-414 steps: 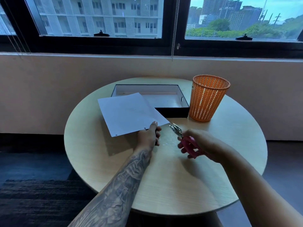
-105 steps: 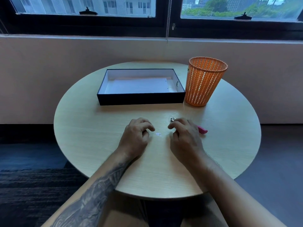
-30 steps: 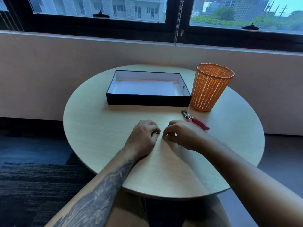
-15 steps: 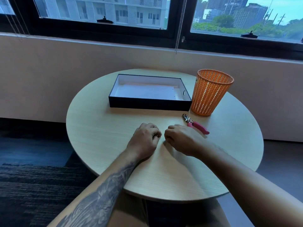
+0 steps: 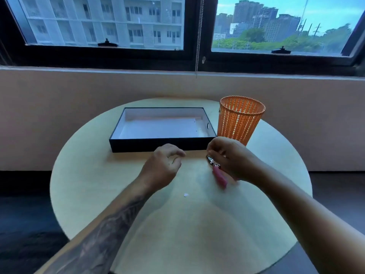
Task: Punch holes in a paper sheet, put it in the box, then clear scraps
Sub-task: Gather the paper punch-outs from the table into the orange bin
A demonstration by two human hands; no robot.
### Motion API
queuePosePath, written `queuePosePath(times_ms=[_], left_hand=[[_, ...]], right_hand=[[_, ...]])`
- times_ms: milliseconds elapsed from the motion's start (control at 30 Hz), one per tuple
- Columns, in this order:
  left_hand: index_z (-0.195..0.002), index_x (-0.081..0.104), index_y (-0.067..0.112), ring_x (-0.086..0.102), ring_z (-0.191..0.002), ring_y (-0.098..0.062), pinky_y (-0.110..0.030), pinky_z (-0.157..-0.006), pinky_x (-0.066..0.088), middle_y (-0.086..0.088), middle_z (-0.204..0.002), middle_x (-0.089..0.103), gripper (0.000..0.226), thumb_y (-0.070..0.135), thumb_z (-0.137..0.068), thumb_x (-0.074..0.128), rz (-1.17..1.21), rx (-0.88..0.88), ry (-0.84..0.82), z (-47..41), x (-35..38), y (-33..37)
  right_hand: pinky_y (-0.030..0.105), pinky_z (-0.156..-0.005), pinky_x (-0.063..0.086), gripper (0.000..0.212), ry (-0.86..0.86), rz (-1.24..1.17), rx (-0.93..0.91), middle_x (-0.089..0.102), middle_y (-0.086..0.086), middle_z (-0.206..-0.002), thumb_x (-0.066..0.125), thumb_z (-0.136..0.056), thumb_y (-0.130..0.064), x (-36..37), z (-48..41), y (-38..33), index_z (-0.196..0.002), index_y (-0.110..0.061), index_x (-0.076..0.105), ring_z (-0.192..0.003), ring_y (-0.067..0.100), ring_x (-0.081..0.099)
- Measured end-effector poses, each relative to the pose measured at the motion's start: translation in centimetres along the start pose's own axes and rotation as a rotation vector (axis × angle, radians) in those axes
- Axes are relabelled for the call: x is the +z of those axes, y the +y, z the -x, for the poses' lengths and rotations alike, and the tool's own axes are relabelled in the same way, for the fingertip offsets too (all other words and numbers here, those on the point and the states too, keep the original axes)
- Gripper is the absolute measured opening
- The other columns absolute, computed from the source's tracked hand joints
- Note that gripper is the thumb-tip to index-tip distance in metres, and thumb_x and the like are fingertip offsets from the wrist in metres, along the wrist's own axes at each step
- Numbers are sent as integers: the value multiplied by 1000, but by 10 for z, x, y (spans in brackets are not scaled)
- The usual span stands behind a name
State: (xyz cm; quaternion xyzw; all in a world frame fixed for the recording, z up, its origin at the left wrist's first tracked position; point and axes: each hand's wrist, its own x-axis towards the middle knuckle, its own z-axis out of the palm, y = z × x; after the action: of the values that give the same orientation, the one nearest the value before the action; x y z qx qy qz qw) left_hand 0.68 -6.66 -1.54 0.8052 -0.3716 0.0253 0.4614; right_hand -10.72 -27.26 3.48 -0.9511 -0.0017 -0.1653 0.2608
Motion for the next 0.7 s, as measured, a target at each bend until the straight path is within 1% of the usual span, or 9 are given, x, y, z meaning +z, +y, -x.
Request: queuePosePath(times_ms=[67,167,200,267,367,433,533,633,700], left_hand=[[-95,74,23,62,-94,-1,-14,-81,46,13,-100,69,18,12,-89,61,24,11,-1,-31,-1,17],[-98,74,24,61,-99,-4,-3,-77,37,13,-102,69,18,15,-90,61,-13,66,-22,-76,4,44],[-99,74,24,62,-99,-5,-5,-79,38,14,-99,69,19,15,-90,60,-33,89,-35,-91,7,53],[-98,74,24,63,-97,-8,-18,-84,47,14,-96,69,18,16,-90,59,-58,140,-63,-116,14,69],[-94,72,29,64,-95,-12,-34,-88,53,14,-99,66,16,20,-89,59,-95,207,-98,-148,29,86],[-92,70,33,62,-93,-11,-38,-88,54,17,-100,60,14,23,-88,61,-132,246,-105,-165,39,90],[-100,74,28,62,-92,-11,-38,-88,54,13,-108,62,18,25,-87,62,-213,272,-152,-183,52,91],[-103,77,28,65,-95,-14,-40,-87,56,8,-110,69,22,33,-87,62,-273,277,-193,-191,60,88],[-104,77,28,65,-95,-12,-39,-85,56,8,-108,71,21,31,-89,64,-266,274,-190,-194,64,83]], right_hand=[[24,-73,52,7,70,-21,24,68,-10,-88,63,-97,-20,-22,-12,8,-94,-18,69,-82,2,63],[17,-69,44,7,165,15,22,64,-14,-81,63,-96,-16,-58,-29,21,-91,-16,67,-74,-5,59],[20,-71,46,7,187,38,23,64,-13,-82,63,-97,-16,-70,-36,26,-91,-16,67,-75,-2,60],[27,-73,50,8,220,84,50,66,-6,-86,62,-97,-19,-90,-49,38,-95,-15,68,-78,8,62],[31,-72,54,9,247,101,110,68,-1,-91,62,-98,-21,-108,-68,58,-100,-16,68,-82,16,65],[29,-66,53,8,246,97,153,67,-2,-91,61,-98,-22,-113,-80,67,-101,-18,68,-81,15,64],[21,-58,45,6,207,80,231,64,-2,-89,60,-99,-23,-113,-95,79,-98,-21,66,-75,13,61],[25,-59,50,9,163,46,299,67,1,-89,60,-100,-24,-114,-103,88,-98,-20,68,-78,18,65],[21,-59,49,11,139,-1,341,69,2,-90,59,-101,-24,-115,-105,93,-100,-18,69,-80,16,68]])
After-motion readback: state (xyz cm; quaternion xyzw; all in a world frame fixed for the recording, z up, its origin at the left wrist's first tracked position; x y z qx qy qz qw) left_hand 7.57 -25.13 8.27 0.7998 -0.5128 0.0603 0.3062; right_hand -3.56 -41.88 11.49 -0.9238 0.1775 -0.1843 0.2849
